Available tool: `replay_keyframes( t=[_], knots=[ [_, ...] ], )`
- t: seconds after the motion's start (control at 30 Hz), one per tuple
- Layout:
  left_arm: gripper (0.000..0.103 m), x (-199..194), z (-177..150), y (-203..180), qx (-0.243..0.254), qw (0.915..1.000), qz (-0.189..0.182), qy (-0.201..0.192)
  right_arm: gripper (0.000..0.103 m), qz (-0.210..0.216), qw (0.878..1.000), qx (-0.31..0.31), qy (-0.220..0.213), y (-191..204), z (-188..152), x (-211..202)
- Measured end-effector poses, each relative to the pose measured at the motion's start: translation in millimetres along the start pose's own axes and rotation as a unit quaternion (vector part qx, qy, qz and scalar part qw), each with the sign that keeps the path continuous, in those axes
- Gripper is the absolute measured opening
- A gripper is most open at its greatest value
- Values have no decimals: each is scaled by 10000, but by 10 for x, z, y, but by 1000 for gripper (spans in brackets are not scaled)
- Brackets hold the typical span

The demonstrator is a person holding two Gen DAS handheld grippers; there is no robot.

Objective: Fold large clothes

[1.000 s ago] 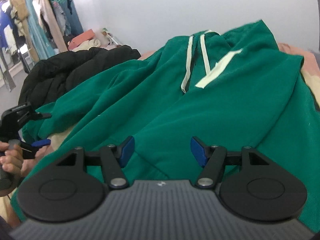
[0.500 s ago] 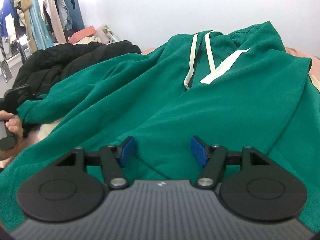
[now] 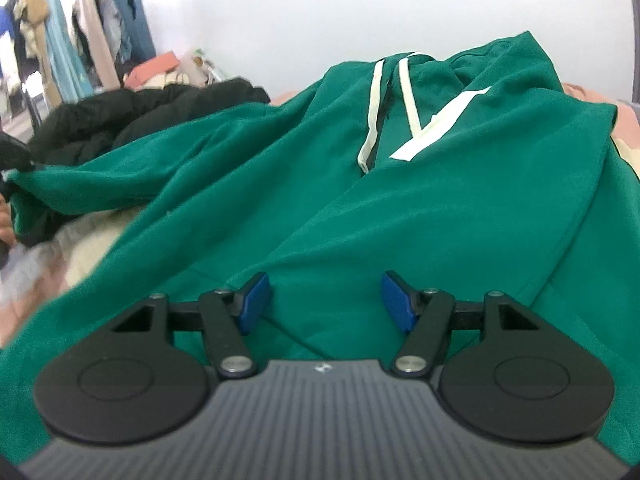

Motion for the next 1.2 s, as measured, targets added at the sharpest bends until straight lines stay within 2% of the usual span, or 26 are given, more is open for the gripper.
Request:
replay_keyframes(
  t=[0.1, 0.2, 0.3, 0.37, 0.43, 0.53, 0.73, 0.8, 0.93, 1.03, 1.07, 1.13, 1.2],
  knots=[
    [11, -275, 223, -442, 700, 9971, -132, -272, 65, 83, 9998, 190, -47, -45, 27, -80],
    [11, -588, 280, -946, 1428, 9877, -264, -582, 65, 111, 9987, 453, -220, -123, 54, -218],
    [11, -832, 250, -1460, 1691, 9806, -789, -605, 65, 77, 9963, 728, -450, -227, 64, -333],
    [11, -974, 153, -1850, 2055, 9715, -1024, -597, 65, -18, 9948, 853, -558, -284, 64, -384],
    [11, -1066, -11, -2261, 2579, 9568, -1211, -575, 65, -78, 9918, 1078, -683, -373, 76, -446],
    [12, -1132, -406, -2800, 3349, 9290, -1492, -505, 66, -451, 9852, 1403, -881, -526, 70, -575],
    [12, -1160, -1521, -3638, 4375, 8746, -2084, 175, 66, -724, 9616, 2290, -1327, -957, 33, -818],
    [12, -1121, -1897, -3805, 4534, 8607, -2261, 491, 66, -852, 9528, 2542, -1423, -1096, 12, -873],
    [12, -981, -2431, -3954, 4649, 8385, -2609, 1128, 68, -1025, 9322, 3058, -1644, -1362, -59, -977],
    [12, -776, -2604, -3929, 4665, 8225, -2834, 1598, 69, -1043, 9157, 3479, -1721, -1558, -148, -1022],
    [13, -708, -2603, -3899, 4673, 8195, -2863, 1676, 69, -1030, 9118, 3583, -1719, -1611, -157, -1017],
    [24, -801, -2727, -3799, 4669, 8121, -2918, 1930, 69, -1007, 9062, 3750, -1673, -1683, -169, -991],
    [63, -771, -2701, -3688, 4535, 8113, -2968, 2189, 69, -963, 9060, 3790, -1622, -1698, -161, -952]
  ],
)
Point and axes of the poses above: each gripper's, at about its wrist camera, not at the fingertips, and x roughly the way its jaws point, y to its left, z to its top, the point moved 2 cm from there along x, roughly the way its jaws point, and after that the axes turned 13 degrees about y, right-handed, at the moved point
